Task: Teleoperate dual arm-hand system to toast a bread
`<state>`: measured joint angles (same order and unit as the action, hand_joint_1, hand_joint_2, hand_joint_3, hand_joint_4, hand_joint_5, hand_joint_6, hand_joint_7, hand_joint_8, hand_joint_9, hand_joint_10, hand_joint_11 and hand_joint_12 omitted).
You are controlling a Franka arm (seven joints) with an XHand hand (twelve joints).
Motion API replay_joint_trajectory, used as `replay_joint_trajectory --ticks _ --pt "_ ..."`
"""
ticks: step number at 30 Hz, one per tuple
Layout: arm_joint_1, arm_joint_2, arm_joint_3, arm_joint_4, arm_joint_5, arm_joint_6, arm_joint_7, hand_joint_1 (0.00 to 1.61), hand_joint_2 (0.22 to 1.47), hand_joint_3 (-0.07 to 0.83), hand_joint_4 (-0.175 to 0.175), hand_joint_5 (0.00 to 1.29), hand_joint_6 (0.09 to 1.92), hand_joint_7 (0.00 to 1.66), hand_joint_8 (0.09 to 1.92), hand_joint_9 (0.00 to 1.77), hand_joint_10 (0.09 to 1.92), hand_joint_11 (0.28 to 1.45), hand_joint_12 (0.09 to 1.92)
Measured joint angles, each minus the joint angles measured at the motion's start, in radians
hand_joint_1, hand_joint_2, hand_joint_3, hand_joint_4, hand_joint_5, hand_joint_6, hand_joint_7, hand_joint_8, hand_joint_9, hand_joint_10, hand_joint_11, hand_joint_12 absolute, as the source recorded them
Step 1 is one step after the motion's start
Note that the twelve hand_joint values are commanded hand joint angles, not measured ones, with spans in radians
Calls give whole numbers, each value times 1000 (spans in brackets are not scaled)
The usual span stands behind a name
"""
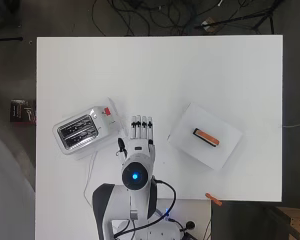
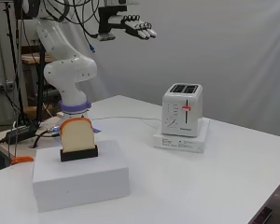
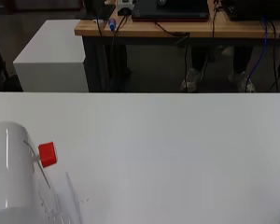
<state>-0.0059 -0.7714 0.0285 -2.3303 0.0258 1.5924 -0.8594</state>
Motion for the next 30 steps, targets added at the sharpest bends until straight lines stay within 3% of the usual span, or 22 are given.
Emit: replay_joint_trajectory --ticks 3,10,15,21,27,30 --pt "2 17 69 65 17 12 79 288 1243 -3 -74 317 87 309 87 358 87 346 87" --pt "-8 31 35 77 29 13 113 278 1224 -5 -110 276 87 331 87 386 87 350 87" --pt "-46 -14 -84 24 -35 -10 115 248 1203 -8 -107 266 87 328 87 378 87 352 87" --pt "-85 -29 -153 -23 -120 -34 117 127 1201 -1 -82 357 87 363 87 416 87 394 87" --pt "-108 83 -355 -38 -226 -43 47 201 1181 -6 -96 361 87 386 87 484 87 441 87" --pt "-105 245 -423 30 -239 -45 -28 265 1123 -10 -93 326 87 392 87 505 87 452 87"
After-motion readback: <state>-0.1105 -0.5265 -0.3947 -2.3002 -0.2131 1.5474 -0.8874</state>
